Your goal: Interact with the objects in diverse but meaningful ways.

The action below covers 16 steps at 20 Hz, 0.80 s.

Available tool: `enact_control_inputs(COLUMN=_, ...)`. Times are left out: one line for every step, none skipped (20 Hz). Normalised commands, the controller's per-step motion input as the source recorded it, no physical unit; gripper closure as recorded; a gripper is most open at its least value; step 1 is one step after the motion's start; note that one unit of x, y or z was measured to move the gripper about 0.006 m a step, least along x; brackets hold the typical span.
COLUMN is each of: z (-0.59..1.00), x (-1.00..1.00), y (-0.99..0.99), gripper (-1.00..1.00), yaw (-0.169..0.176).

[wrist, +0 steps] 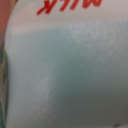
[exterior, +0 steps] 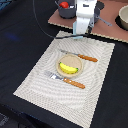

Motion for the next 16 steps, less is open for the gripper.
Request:
enact_control_inputs(z=0.0, x=-0.06, y=-0.45, gripper=1.0, yaw=0.0)
enact_control_inputs(z=-0.1, x=-0.12, y=-0.42, gripper=1.0, yaw=0.0)
enact_control_inputs(z=-0.19, x=-0.17, y=-0.33, gripper=1.0, yaw=0.0)
enact_control_inputs(z=-0.29, x=-0.16, y=-0.11, gripper=1.0, yaw=0.026)
enact_control_inputs(z=-0.35, x=-0.07, y=0.0, gripper=1.0, yaw=0.08)
enact_control_inputs(z=-0.4, x=-0.05, y=0.01, gripper=1.0, yaw=0.089)
enact_control_inputs(z=-0.39, x=-0.07, y=0.06, gripper=1.0, yaw=0.078)
enact_control_inputs(z=-0.4, x=-0.11, y=0.08, gripper=1.0, yaw=0.072)
enact_control_inputs(z=-0.4, x=-0.15, y=0.09, gripper=1.0, yaw=0.072)
enact_control_inputs(z=-0.42, x=-0.14, y=0.07, gripper=1.0, yaw=0.075)
enact_control_inputs(z=-0.44, x=-0.15, y=0.05, gripper=1.0, yaw=0.076)
enact_control_inputs(z=-0.43, x=-0.2, y=0.01, gripper=1.0, yaw=0.073)
enact_control_inputs(z=-0.43, x=-0.21, y=0.03, gripper=1.0, yaw=0.072)
enact_control_inputs(z=-0.43, x=-0.21, y=0.03, gripper=1.0, yaw=0.072)
enact_control_inputs(z=-0.38, x=-0.22, y=0.01, gripper=1.0, yaw=0.07)
enact_control_inputs(z=-0.28, x=-0.24, y=0.0, gripper=1.0, yaw=0.062)
